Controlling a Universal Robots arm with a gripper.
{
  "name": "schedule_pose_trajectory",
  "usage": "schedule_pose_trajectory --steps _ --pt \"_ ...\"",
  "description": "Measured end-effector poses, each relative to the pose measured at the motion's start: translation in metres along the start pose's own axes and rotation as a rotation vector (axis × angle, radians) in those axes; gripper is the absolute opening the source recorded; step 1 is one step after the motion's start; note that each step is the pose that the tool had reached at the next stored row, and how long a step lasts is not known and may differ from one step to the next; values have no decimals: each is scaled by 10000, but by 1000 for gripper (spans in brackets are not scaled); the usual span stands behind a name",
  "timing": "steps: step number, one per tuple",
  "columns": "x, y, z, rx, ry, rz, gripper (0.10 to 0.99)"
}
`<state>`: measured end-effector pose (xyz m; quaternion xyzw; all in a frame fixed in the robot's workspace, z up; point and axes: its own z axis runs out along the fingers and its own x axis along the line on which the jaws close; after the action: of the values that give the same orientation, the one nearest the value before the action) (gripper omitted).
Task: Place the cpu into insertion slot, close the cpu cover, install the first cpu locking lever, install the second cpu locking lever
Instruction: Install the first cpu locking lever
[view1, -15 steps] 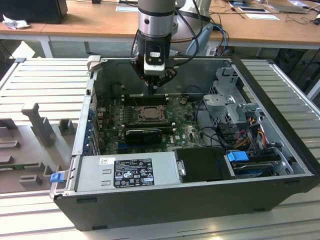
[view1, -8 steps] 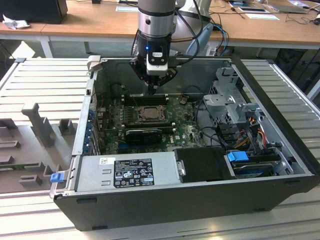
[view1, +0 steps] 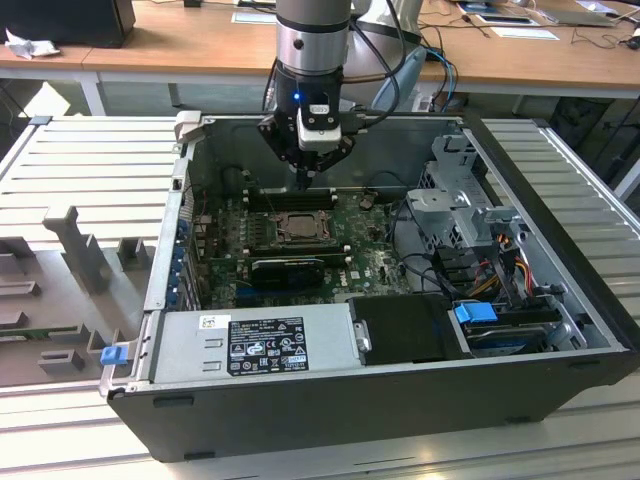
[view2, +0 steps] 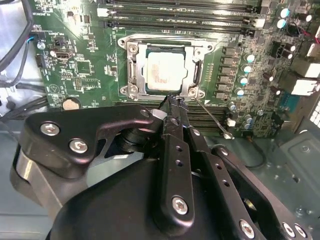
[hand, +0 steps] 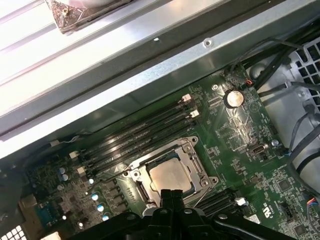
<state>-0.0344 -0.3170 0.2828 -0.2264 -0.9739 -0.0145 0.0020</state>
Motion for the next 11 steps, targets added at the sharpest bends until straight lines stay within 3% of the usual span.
schedule_pose_trajectory --steps 11 --pt "0 0 0 8 22 -809 106"
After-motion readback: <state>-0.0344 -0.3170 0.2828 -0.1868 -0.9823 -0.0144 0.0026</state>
